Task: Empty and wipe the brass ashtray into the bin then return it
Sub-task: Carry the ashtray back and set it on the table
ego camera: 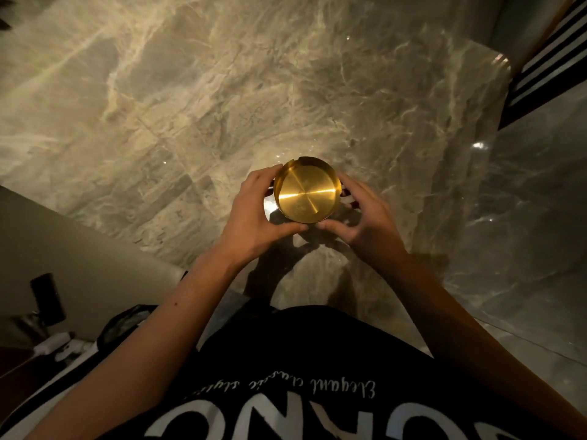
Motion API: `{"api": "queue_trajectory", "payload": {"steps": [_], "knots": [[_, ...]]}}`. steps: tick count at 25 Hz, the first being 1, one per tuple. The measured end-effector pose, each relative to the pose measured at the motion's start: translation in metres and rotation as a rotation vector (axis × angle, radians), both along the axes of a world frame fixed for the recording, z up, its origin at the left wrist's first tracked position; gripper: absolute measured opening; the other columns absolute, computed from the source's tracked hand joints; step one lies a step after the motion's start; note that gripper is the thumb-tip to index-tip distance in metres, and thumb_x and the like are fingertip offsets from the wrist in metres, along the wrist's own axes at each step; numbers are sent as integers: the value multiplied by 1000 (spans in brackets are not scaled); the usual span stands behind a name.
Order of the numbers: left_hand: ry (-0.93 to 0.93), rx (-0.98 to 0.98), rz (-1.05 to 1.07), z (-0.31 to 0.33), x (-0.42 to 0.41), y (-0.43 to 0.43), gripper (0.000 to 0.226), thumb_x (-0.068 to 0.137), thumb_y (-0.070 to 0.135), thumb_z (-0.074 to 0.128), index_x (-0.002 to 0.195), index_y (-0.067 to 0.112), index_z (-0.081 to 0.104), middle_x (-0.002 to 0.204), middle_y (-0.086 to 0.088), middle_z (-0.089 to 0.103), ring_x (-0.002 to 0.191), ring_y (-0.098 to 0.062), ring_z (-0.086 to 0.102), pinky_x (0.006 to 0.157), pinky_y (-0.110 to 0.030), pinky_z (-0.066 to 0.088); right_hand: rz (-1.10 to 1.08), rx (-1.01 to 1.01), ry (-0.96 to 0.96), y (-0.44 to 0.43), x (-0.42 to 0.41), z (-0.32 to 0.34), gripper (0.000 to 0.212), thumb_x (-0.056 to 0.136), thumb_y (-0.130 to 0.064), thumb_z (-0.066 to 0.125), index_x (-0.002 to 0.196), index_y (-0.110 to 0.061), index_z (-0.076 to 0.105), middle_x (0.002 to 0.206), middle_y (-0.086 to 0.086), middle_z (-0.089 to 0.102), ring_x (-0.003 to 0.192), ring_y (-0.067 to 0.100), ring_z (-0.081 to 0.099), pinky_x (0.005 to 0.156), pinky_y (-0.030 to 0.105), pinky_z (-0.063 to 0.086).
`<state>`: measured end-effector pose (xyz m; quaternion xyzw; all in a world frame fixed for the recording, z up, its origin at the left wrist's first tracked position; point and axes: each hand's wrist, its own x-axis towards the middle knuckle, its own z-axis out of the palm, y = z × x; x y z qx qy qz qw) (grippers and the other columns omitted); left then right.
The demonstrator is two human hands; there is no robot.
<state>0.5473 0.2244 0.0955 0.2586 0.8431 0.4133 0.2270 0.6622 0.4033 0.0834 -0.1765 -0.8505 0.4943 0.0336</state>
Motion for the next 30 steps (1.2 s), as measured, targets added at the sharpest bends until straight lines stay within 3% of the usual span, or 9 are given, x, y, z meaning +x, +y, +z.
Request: {"api": "queue_trajectory", "payload": {"steps": [5, 9, 12, 16, 18, 21, 23, 26, 30], "knots": [[-7, -22, -20, -11, -85, -47, 97, 59, 35, 92, 142, 19, 44, 137, 0, 48, 124, -15, 49, 105, -30, 43, -21, -75, -70, -47, -84, -10, 78, 70, -29, 85, 137, -37, 45, 121, -33, 47, 108, -13, 47, 86, 1, 39], [-22, -30, 13, -18, -154, -100, 97, 58, 35, 92, 142, 18, 45, 136, 0, 49, 122, -11, 48, 104, -24, 42, 0, 30, 27, -99, -156, -18, 85, 67, -49, 81, 138, -13, 50, 127, -7, 56, 110, 5, 53, 86, 7, 45], [-13, -24, 67, -21, -197, -144, 95, 60, 36, 91, 141, 15, 46, 137, -2, 49, 123, -13, 50, 105, -25, 42, 41, 146, 79, -139, -208, -33, 78, 69, -32, 85, 133, -3, 53, 125, 12, 63, 105, 12, 59, 85, 16, 54], [-43, -30, 198, -29, -243, -203, 97, 58, 33, 92, 142, 17, 45, 140, 0, 47, 126, -14, 48, 108, -29, 41, 161, 167, 31, -191, -273, -40, 82, 66, -29, 87, 136, -6, 51, 128, 12, 62, 107, 9, 54, 87, -4, 36], [-48, -47, 269, -34, -263, -230, 99, 56, 29, 93, 142, 20, 45, 142, 0, 46, 126, -12, 46, 107, -28, 41, 231, 158, 23, -216, -303, -43, 84, 68, -32, 85, 138, -4, 48, 131, 15, 60, 111, 16, 56, 92, 5, 39], [-23, -16, 341, -40, -289, -274, 95, 57, 28, 93, 140, 17, 46, 139, -2, 48, 114, -4, 48, 92, -2, 39, 347, 117, 8, -252, -349, -44, 86, 70, -33, 84, 141, -5, 43, 135, 16, 56, 116, 27, 57, 94, 33, 49], [69, -20, 369, -46, -302, -300, 93, 59, 37, 90, 137, 7, 49, 134, -9, 53, 109, 1, 48, 86, 6, 35, 401, 79, -59, -276, -380, -42, 87, 70, -33, 84, 143, -12, 42, 139, 11, 53, 116, 21, 54, 96, 31, 45], [156, -30, 433, -58, -324, -339, 97, 60, 54, 78, 133, -2, 51, 130, -17, 57, 113, -9, 50, 90, 3, 36, 460, 62, -117, -313, -425, -50, 87, 68, -27, 86, 143, -17, 43, 139, 5, 53, 110, 9, 49, 97, 26, 43], [83, -6, 530, -71, -360, -378, 99, 56, 44, 86, 138, 4, 47, 135, -12, 53, 115, -8, 49, 88, 6, 36, 500, 33, -142, -353, -477, -63, 90, 65, -31, 87, 142, -18, 44, 136, 4, 53, 106, 7, 50, 92, 18, 43]]}}
